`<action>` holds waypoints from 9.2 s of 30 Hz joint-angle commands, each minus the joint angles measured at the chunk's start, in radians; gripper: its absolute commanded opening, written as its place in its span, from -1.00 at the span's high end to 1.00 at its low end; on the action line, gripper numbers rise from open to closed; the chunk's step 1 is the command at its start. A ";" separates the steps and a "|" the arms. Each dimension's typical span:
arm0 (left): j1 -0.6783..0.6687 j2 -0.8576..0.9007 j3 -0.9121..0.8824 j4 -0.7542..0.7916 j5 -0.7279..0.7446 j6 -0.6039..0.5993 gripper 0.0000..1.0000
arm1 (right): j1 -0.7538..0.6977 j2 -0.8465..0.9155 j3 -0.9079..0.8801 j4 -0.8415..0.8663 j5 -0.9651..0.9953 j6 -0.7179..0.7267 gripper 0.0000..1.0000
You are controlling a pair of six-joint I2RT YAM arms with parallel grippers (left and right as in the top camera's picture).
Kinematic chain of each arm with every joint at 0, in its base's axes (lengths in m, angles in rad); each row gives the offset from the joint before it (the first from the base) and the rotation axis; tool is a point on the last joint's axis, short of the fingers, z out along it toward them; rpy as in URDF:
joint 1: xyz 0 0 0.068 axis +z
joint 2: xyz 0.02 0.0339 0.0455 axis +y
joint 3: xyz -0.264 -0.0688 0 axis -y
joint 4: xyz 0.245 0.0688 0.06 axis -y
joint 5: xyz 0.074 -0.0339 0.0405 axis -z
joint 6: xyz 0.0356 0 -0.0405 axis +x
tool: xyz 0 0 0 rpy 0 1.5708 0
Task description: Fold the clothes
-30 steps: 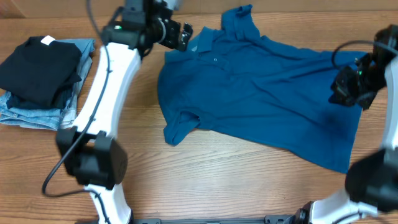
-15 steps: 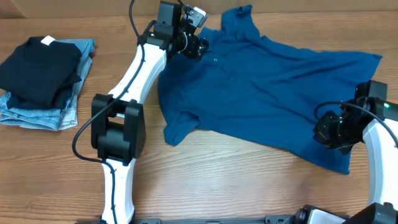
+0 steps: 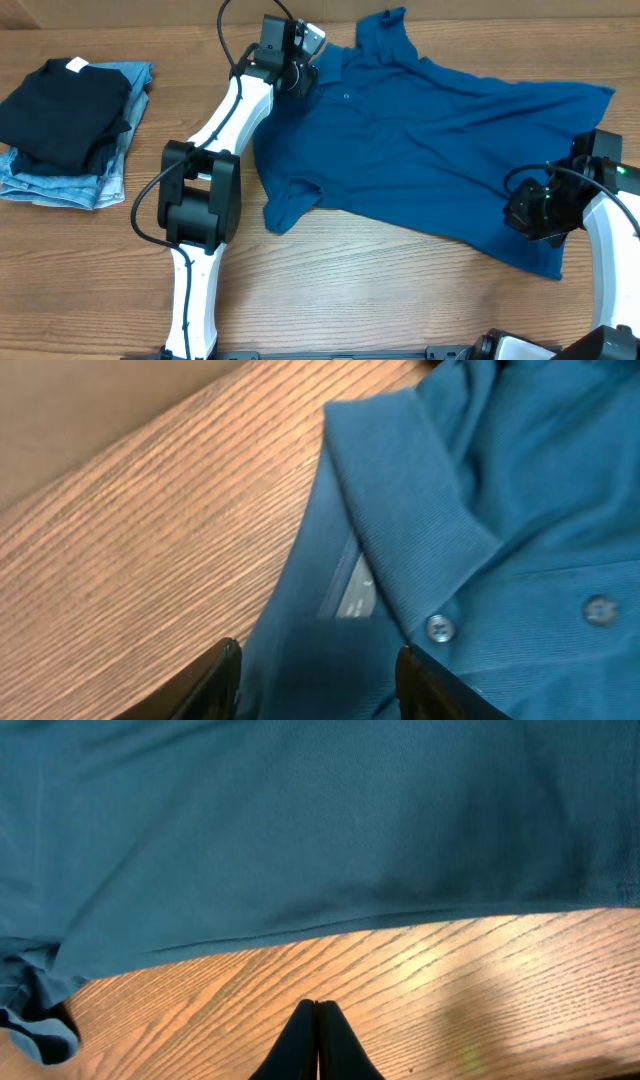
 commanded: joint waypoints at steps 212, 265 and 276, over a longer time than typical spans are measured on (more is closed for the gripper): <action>-0.341 -0.867 -1.281 -0.233 -0.070 -0.608 0.92 | -0.031 0.418 -0.118 0.384 0.201 0.174 0.81; -0.064 -0.574 -0.500 -0.201 -0.088 -0.493 0.86 | 0.024 0.272 0.055 0.291 0.089 0.067 0.92; -0.063 -0.565 -0.500 -0.111 -0.135 -0.491 0.82 | 0.024 0.272 -0.222 0.433 0.059 0.069 0.92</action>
